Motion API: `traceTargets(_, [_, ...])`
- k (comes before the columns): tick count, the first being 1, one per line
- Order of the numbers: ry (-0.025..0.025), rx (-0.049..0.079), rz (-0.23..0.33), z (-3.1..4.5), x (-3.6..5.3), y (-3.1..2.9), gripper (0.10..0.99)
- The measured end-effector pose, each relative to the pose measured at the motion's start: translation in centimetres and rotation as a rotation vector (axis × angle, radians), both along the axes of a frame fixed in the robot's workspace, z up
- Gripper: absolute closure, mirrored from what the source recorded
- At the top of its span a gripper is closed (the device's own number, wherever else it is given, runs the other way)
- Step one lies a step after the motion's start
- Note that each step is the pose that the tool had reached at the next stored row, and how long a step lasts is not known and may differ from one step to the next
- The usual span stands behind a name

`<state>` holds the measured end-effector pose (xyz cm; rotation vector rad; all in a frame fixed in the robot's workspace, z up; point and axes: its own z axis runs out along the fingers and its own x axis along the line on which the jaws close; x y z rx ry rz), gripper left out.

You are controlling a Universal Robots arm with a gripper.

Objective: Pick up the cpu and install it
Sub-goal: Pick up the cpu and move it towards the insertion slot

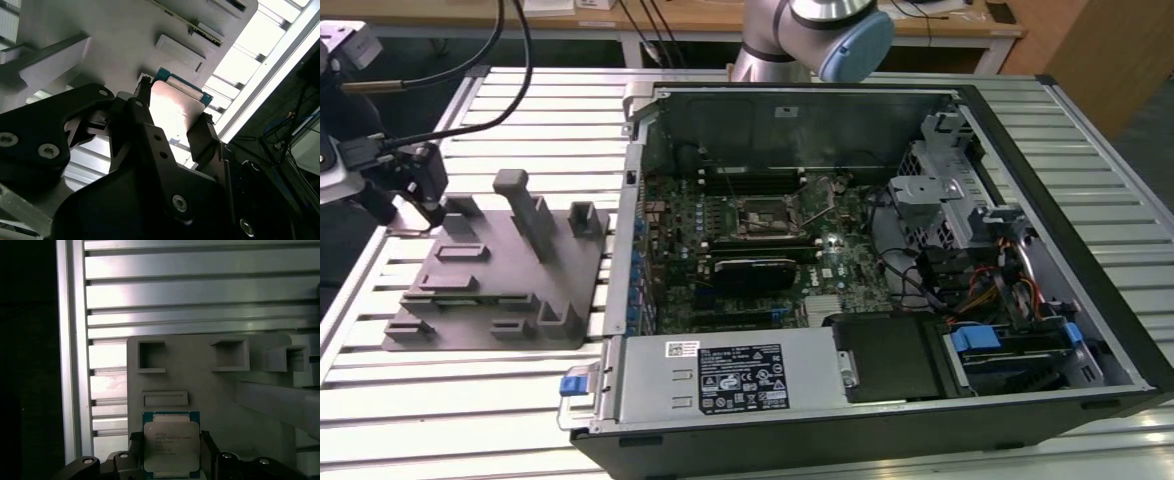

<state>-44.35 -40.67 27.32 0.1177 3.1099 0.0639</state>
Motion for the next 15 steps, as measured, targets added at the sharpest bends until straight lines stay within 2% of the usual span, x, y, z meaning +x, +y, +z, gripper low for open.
traceTargets(15, [-0.0012,0.0,0.0,1.61,0.0,0.0,0.545])
